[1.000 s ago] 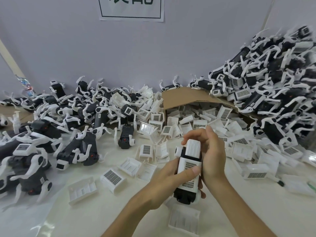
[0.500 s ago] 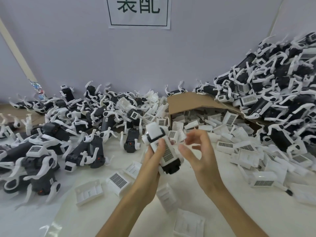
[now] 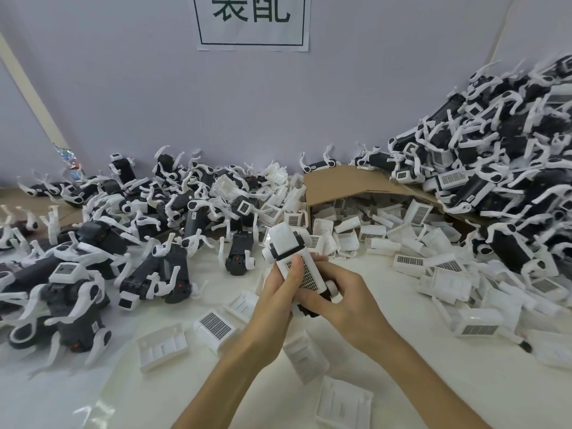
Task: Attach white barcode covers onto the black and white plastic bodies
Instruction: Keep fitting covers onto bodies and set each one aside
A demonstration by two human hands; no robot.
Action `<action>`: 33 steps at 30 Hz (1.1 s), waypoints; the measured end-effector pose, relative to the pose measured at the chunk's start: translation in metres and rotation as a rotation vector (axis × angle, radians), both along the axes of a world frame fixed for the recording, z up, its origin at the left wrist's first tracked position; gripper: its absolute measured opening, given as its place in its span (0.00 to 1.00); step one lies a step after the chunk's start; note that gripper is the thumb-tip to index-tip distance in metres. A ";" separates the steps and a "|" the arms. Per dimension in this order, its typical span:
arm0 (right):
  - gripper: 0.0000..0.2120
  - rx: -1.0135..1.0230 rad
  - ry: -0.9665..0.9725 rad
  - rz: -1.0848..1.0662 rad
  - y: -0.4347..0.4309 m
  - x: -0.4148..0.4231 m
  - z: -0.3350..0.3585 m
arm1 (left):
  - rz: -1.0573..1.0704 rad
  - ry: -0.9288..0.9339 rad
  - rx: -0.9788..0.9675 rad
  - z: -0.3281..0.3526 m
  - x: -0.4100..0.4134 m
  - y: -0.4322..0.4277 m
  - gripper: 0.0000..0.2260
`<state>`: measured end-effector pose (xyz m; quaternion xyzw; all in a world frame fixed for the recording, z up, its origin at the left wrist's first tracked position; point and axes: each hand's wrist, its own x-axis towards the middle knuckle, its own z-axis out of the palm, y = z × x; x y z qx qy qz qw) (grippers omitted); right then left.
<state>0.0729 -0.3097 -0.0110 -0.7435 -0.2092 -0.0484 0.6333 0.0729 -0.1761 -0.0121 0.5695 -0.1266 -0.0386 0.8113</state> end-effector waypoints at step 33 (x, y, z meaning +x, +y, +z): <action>0.22 -0.416 -0.489 -0.288 -0.019 0.006 -0.002 | 0.333 -0.650 1.234 -0.019 0.026 0.023 0.17</action>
